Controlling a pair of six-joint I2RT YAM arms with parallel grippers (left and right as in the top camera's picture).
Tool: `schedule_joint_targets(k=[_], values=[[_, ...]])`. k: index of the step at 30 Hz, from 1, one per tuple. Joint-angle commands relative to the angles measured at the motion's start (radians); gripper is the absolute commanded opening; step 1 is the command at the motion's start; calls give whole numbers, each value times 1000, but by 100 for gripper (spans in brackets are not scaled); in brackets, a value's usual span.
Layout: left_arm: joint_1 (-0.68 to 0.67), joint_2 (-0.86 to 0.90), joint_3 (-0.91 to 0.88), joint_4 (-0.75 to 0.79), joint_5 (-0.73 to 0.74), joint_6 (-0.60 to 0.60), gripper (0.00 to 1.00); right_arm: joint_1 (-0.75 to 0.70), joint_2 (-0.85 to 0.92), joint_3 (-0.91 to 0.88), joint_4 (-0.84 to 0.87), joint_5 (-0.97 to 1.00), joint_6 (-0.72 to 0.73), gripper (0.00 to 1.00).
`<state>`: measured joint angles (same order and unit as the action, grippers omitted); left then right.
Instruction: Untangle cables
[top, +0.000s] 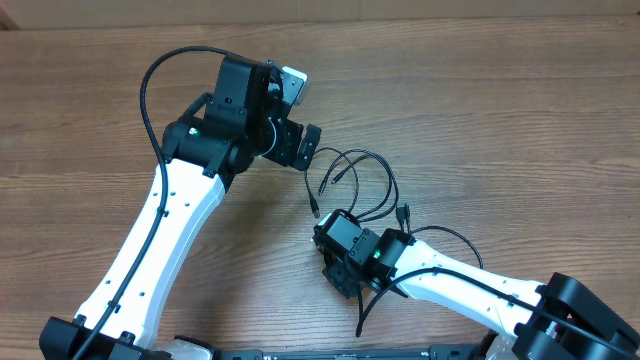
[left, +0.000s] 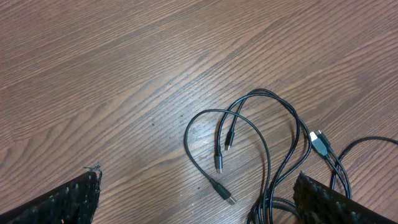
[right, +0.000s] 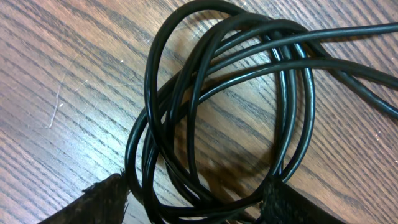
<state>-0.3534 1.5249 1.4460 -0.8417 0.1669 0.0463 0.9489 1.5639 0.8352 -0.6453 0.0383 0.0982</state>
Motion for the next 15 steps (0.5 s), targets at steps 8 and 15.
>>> schedule_joint_targets(k=[8,15], values=[[2,-8,-4,1,-11,-13,99,8,4,-11,10,13,10,65],[2,-8,-4,1,-10,-13,100,101,4,-11,12,22,-2,66]])
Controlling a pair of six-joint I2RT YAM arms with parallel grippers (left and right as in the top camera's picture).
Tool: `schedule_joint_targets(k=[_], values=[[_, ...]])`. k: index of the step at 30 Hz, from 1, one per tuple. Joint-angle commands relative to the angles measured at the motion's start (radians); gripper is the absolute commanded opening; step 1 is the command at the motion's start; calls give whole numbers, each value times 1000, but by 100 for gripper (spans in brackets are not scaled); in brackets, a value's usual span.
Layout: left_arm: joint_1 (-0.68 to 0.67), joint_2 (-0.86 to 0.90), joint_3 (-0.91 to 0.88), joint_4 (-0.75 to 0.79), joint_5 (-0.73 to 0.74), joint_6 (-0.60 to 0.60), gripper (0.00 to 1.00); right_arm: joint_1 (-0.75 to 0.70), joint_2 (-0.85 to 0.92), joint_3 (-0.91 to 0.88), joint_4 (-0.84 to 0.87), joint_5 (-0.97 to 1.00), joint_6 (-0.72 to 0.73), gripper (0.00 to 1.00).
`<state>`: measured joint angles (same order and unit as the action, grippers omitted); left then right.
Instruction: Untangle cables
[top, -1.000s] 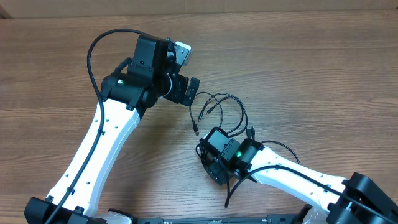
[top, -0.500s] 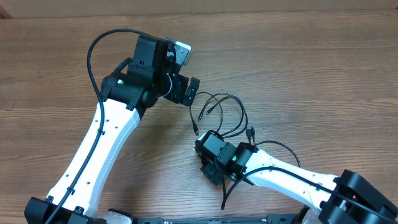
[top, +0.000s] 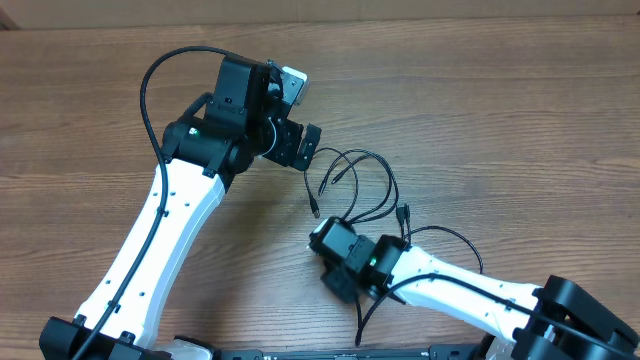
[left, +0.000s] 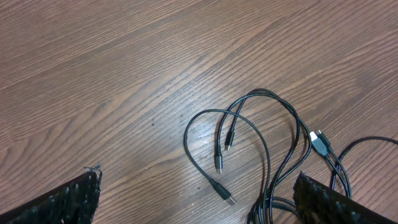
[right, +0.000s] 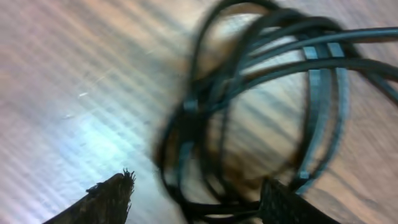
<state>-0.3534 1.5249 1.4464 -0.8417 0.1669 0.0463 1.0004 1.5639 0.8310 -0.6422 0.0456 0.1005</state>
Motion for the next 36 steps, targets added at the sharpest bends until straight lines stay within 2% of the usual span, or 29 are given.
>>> schedule_joint_targets(k=[1,5,13,17,20,22,23,30,36], values=[[2,-8,-4,1,-10,-13,99,63,4,-7,9,34,-4,66],[2,-8,-4,1,-10,-13,100,79,5,-7,11,144,4,67],[2,-8,-4,1,-11,-13,100,64,34,-7,13,206,4,66],[2,-8,-4,1,-10,-13,100,64,78,-7,13,217,13,58],[2,-8,-4,1,-10,-13,100,64,120,-7,13,298,92,50],[2,-8,-4,0,-10,-13,100,64,137,-7,13,321,117,43],[2,-8,-4,1,-11,-13,100,64,141,-7,13,320,119,34],[2,-8,-4,1,-10,-13,100,64,136,-4,5,321,132,23],[2,-8,-4,0,-10,-13,99,64,45,24,-18,320,132,20]])
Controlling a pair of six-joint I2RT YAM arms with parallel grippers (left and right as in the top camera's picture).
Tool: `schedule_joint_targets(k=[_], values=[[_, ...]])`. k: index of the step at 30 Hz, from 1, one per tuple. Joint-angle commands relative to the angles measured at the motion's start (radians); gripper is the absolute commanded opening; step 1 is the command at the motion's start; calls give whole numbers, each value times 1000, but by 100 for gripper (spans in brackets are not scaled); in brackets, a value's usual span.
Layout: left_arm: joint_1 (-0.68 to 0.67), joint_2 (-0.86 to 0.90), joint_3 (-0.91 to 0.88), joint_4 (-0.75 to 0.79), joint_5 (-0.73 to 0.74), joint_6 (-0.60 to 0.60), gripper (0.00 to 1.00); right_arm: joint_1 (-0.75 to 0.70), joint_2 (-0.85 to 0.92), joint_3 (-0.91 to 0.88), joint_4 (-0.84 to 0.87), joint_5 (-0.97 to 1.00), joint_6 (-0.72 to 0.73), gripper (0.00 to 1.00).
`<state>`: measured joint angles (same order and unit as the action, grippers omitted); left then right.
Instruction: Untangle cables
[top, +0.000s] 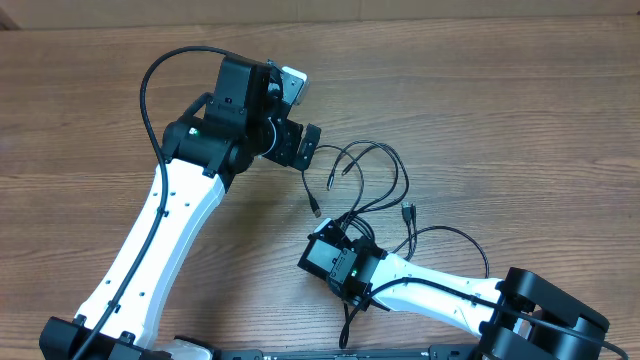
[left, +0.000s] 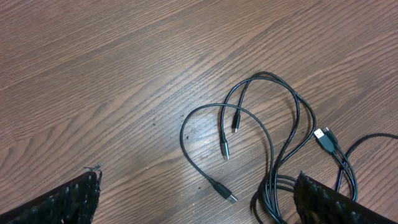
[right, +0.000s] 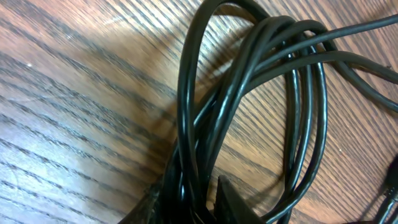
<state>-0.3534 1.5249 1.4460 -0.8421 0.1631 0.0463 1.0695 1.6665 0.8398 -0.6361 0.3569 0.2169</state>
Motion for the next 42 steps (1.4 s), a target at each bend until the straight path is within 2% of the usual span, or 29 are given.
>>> schedule_joint_targets(k=[1,9,20,24,31,37,42], values=[[2,-8,-4,1,-7,-13,100,-5,-79,26,-32,9,16,20],[2,-8,-4,1,-7,-13,100,-5,-300,88,-55,-37,19,13],[2,-8,-4,1,-7,-13,99,-25,-666,98,-55,-67,21,13],[2,-8,-4,1,-6,-13,100,-76,-713,98,-64,-67,21,13],[2,-8,-4,1,-7,-13,100,-146,-659,97,-191,-92,19,15],[2,-8,-4,1,-7,-13,100,-146,-511,97,-246,-263,19,35],[2,-8,-4,1,-7,-13,99,-138,-374,97,-256,-328,19,37]])
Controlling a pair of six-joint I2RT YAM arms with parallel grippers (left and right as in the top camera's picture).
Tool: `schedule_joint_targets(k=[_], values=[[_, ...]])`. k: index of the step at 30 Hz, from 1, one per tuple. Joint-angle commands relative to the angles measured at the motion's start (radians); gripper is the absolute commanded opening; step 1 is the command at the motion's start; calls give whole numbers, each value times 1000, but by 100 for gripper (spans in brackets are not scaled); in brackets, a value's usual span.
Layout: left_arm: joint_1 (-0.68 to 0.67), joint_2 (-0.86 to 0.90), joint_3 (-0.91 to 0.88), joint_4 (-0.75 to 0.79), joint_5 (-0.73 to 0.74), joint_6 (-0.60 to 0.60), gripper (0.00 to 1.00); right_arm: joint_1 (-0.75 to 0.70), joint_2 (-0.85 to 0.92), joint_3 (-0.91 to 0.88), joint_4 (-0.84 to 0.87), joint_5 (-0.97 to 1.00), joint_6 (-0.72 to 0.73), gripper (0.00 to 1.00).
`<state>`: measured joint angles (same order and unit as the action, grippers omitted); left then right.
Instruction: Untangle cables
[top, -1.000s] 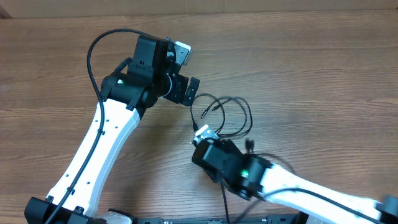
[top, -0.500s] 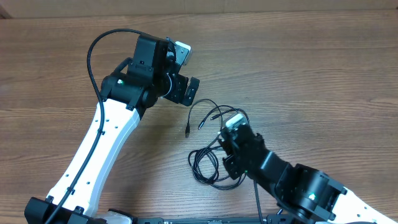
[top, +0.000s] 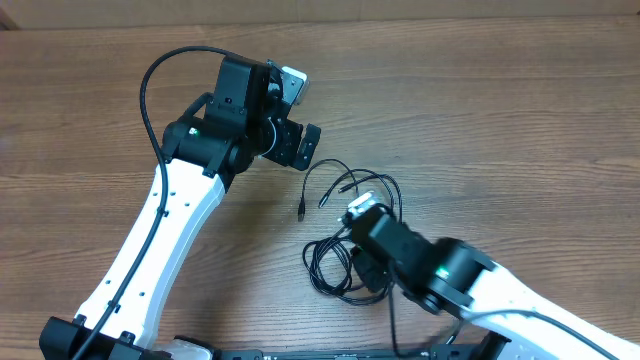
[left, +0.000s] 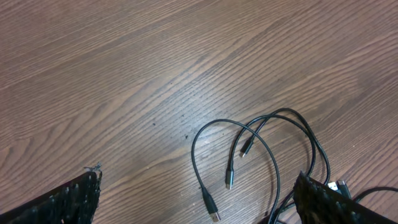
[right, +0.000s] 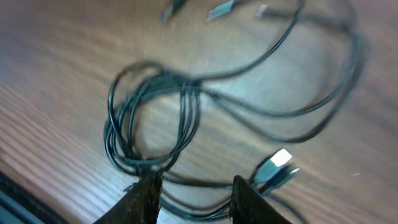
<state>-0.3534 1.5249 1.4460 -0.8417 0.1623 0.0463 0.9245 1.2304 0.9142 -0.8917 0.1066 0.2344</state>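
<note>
Thin black cables lie tangled on the wooden table. A coil of several loops (top: 333, 266) sits near the front, and its loose plug ends (top: 345, 186) fan out behind it. My right gripper (right: 196, 199) hovers above the coil (right: 152, 127), open, with a few strands crossing low between its fingers (right: 148, 198); this view is blurred. Two USB plugs (right: 277, 163) lie by the right finger. My left gripper (left: 199, 205) hangs open over the loose ends (left: 245, 146), touching nothing. Overhead, the left gripper (top: 302, 148) is behind the cables and the right gripper (top: 362, 272) is beside the coil.
The table's front edge (right: 25, 202) runs close below the coil. My left arm (top: 170, 220) crosses the left half of the table, with its own black supply cable (top: 150, 85) arching above it. Bare wood (top: 500, 130) surrounds the tangle.
My right gripper was shut on the coil's bunched strands close to the table; now it is open and higher, and the coil lies spread out. The loose ends have shifted left. The left arm is unchanged.
My right gripper first stood open around the coil, then appeared blurred a little to the left. After that it was shut on the bunched loops and the tangle had shifted. Now the gripper is open above the coil. The left gripper stayed open and still.
</note>
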Motion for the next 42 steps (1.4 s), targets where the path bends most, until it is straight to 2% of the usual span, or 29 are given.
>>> schedule_joint_targets(k=[1,13,28,42], values=[[2,-8,-4,1,-6,-13,99,13,87,23,0,-88,2,37],[2,-8,-4,1,-6,-13,99,159,296,22,68,-101,6,38],[2,-8,-4,1,-6,-13,100,170,343,19,152,-61,55,37],[2,-8,-4,1,-6,-13,100,217,344,-17,196,8,26,54]])
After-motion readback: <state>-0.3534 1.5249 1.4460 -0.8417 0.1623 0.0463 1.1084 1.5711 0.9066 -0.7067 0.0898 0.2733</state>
